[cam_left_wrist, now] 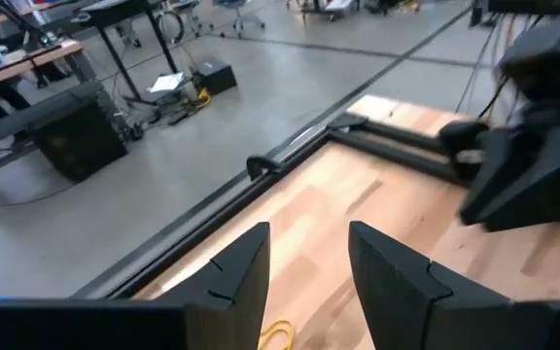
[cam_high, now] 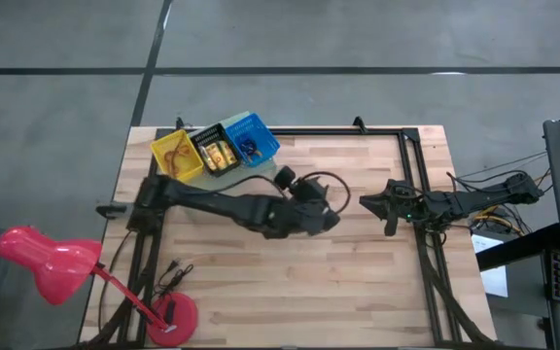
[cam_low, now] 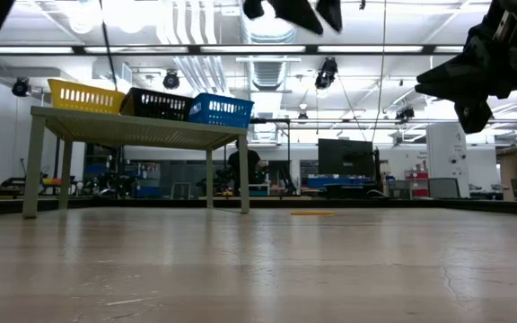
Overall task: Pick & Place Office Desk Supplies
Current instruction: Put the yellow rubber band into the yellow basket on the shelf
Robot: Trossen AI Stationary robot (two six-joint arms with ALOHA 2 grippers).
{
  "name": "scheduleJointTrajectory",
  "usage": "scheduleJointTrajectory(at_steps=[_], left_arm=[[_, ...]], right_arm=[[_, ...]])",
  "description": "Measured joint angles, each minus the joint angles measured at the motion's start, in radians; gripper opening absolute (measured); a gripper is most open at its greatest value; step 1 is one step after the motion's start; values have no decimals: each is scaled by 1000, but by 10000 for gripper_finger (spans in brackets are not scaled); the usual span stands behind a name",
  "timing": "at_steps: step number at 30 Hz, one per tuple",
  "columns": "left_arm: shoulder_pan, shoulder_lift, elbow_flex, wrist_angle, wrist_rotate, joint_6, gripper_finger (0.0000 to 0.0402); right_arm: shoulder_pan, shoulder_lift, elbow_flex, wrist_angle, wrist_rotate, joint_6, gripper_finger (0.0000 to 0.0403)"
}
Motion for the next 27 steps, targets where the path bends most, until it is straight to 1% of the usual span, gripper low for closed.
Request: scheduleJointTrajectory(at_steps=[4,6,10,13,17,20,27], left_arm=[[43,54,4,0,51,-44,143],[66,74,4,1,95,-81,143],[122,109,3,6,198,-100,143],[166,136,3,11,259,-178,143],[193,181,3,21,293,-291,142],[198,219,3,26,297,-352,138],[196,276,2,51,296,-360,130]], right_arm=[[0,0,0,0,0,0,68],[0,0,0,0,0,0,68],[0,0,0,0,0,0,68],[0,0,0,0,0,0,68],[0,0,0,0,0,0,68],[0,0,0,0,0,0,68],[0,0,0,0,0,0,68]])
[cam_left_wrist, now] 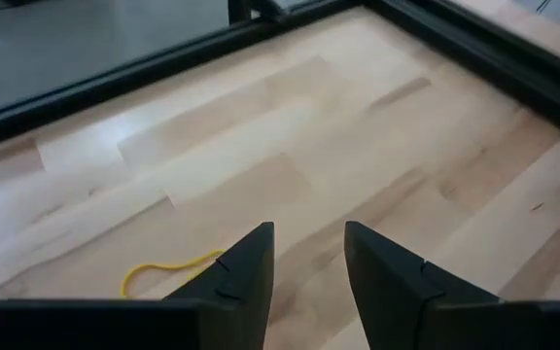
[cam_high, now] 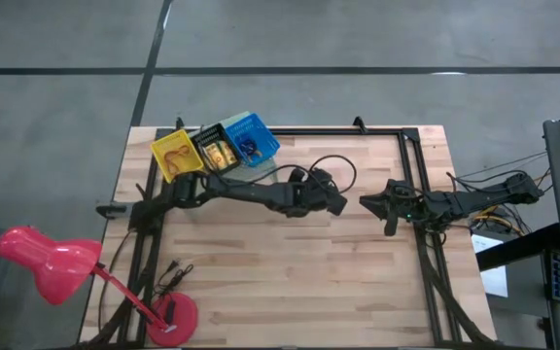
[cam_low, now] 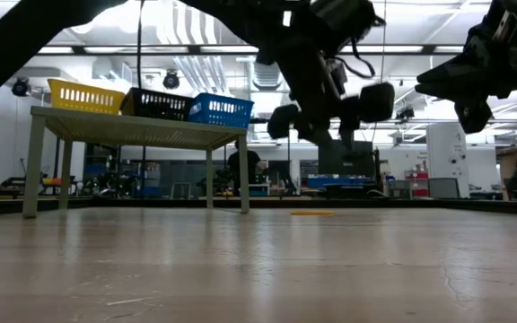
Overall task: Pick & Place Office Desk Supplies
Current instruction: Put the yellow rubber band into the yellow basket on the shelf
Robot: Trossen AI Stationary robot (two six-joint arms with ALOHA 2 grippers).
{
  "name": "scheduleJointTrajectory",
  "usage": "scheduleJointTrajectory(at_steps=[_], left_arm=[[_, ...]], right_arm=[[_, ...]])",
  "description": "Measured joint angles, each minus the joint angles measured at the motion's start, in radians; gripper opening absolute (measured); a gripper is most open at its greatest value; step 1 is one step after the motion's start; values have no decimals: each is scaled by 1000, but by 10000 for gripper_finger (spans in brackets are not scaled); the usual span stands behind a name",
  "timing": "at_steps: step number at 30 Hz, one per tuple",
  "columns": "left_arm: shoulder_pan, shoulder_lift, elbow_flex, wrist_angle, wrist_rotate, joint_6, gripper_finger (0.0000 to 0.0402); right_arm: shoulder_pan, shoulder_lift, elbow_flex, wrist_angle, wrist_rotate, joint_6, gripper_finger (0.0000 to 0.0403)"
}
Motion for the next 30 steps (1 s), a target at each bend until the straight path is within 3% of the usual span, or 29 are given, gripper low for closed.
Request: scheduleJointTrajectory(at_steps=[12,17,23,30], left_arm=[[21,55,0,31,57,-87,126],[38,54,-41,62,133,-125,126],[76,52,-107,92,295,-228,126],[85,52,-163,149,314,-219,126]], right_arm=[[0,0,0,0,0,0,68],[0,0,0,0,0,0,68],[0,0,0,0,0,0,68],[0,0,0,0,0,0,68]])
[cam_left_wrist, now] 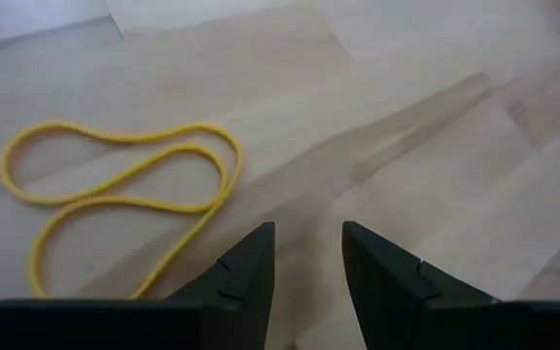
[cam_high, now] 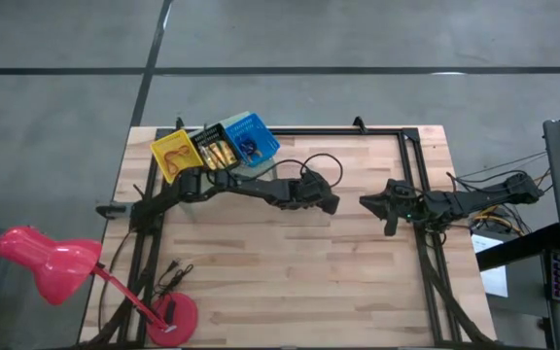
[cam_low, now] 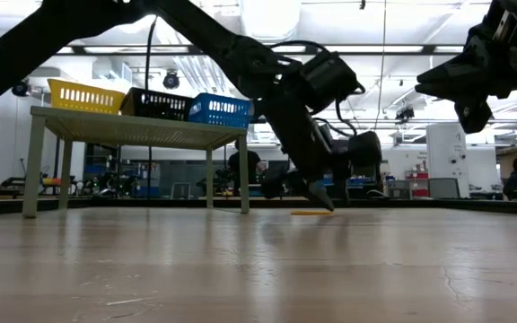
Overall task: Pick & Place Office Desk Supplies
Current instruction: Put the yellow rubber band into the yellow basket on the shelf
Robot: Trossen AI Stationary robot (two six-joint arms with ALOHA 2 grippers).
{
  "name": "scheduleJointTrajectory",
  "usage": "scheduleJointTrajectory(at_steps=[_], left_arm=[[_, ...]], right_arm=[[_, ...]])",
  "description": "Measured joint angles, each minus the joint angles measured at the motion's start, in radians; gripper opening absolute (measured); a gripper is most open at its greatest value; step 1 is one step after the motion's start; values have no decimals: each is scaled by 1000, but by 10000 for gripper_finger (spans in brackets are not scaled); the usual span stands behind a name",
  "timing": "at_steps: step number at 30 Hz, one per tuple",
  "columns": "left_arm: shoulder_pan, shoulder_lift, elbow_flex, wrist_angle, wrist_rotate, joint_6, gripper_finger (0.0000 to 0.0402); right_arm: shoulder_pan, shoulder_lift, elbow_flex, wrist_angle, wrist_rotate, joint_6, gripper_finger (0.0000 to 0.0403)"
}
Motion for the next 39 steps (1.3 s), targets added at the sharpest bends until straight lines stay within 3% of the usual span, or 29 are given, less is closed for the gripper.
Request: scheduleJointTrajectory(at_steps=[11,22,39], left_arm=[[0,-3,70,-69,-82,165,126],[29,-5,84,-197,-99,157,126],[30,-5,13,-165,-106,145,126]], right_arm=[[0,0,0,0,0,0,68],[0,0,0,0,0,0,68],[0,0,0,0,0,0,68]])
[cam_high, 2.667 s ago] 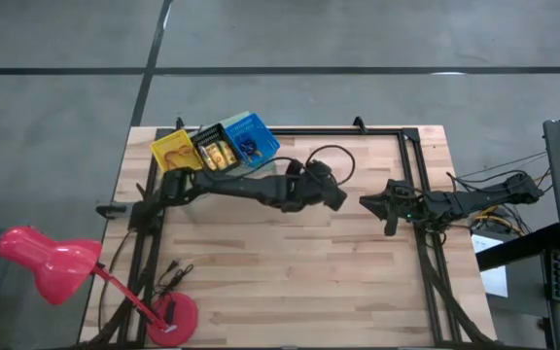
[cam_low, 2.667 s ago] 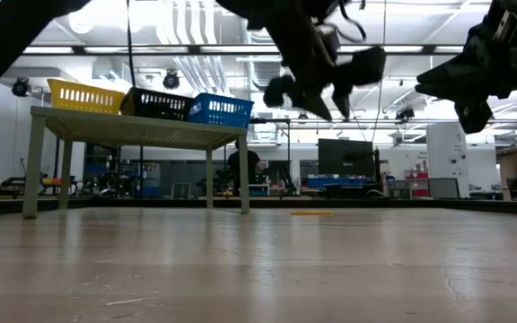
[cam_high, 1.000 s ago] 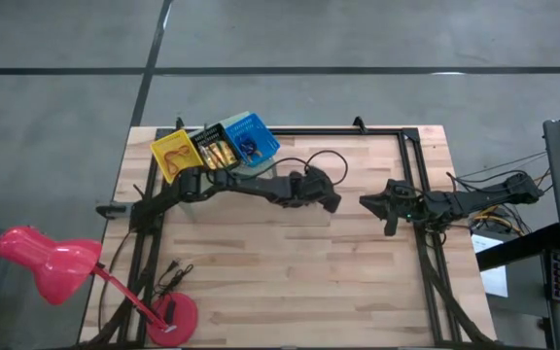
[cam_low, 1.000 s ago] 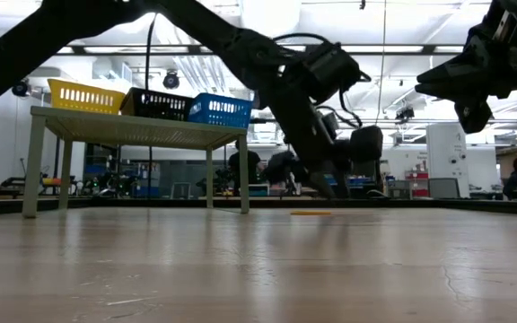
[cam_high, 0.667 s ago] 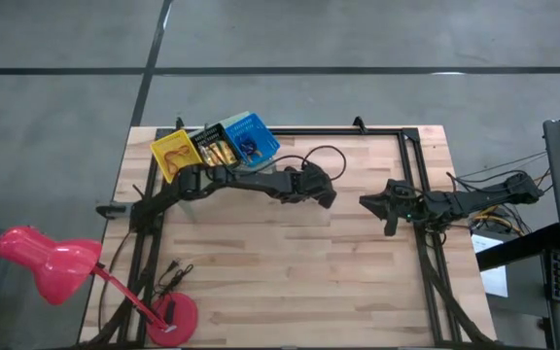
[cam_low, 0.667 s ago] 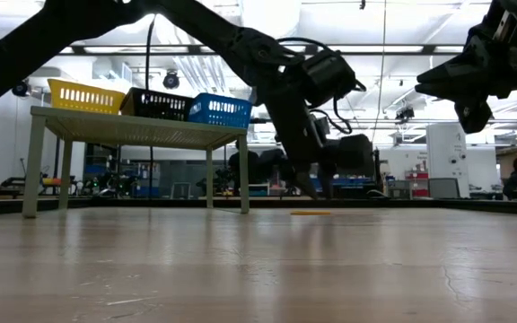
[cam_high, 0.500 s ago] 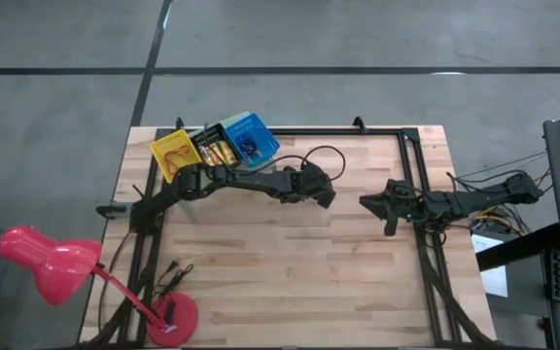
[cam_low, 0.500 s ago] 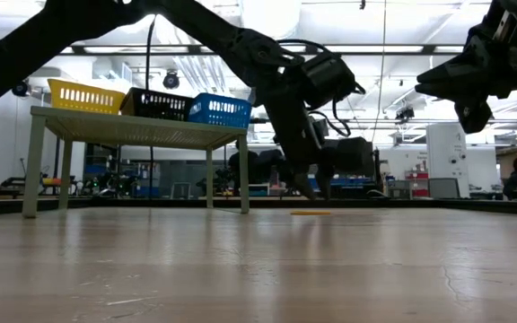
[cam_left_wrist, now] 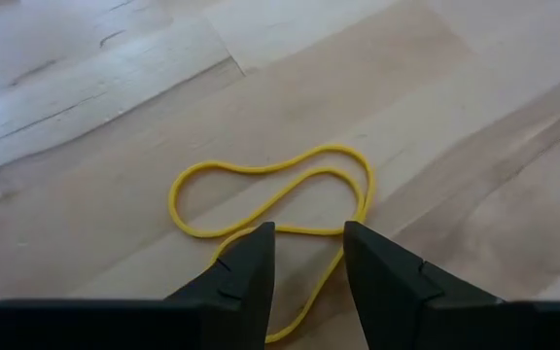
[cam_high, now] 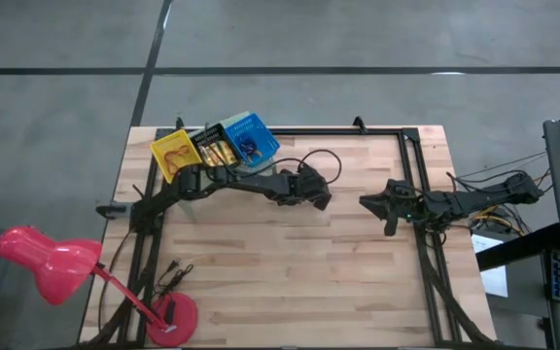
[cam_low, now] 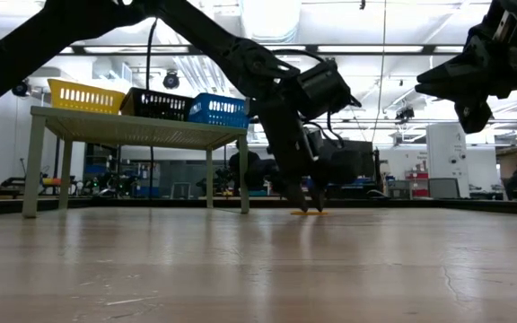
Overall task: Pick & Place Office Desk Supplies
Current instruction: Put the yellow rubber band into the yellow basket on the shelf
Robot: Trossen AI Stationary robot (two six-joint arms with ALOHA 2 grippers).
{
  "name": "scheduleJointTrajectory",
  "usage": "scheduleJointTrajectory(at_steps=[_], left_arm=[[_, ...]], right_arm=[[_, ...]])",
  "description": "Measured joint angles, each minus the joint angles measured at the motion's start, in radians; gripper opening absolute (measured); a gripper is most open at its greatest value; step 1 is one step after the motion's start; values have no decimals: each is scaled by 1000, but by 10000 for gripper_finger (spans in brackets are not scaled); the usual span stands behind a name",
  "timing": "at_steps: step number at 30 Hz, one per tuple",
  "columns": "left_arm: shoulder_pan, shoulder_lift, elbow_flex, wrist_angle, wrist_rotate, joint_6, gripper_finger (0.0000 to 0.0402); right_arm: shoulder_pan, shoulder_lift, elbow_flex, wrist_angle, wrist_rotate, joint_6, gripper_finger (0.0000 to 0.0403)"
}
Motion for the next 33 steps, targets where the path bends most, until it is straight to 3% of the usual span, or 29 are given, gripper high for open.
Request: scheduleJointTrajectory(at_steps=[12,21,27,33], left_arm=[[0,-2,-31,40,34,-14,110],[-1,-2,-32,53,49,-13,9],[-1,-1,-32,60,49,-8,3],[-16,-8,7,70,72,132,1]], right_arm=[[0,0,0,0,0,0,68],[0,0,0,0,0,0,68],[0,0,0,0,0,0,68],[0,0,0,0,0,0,68]])
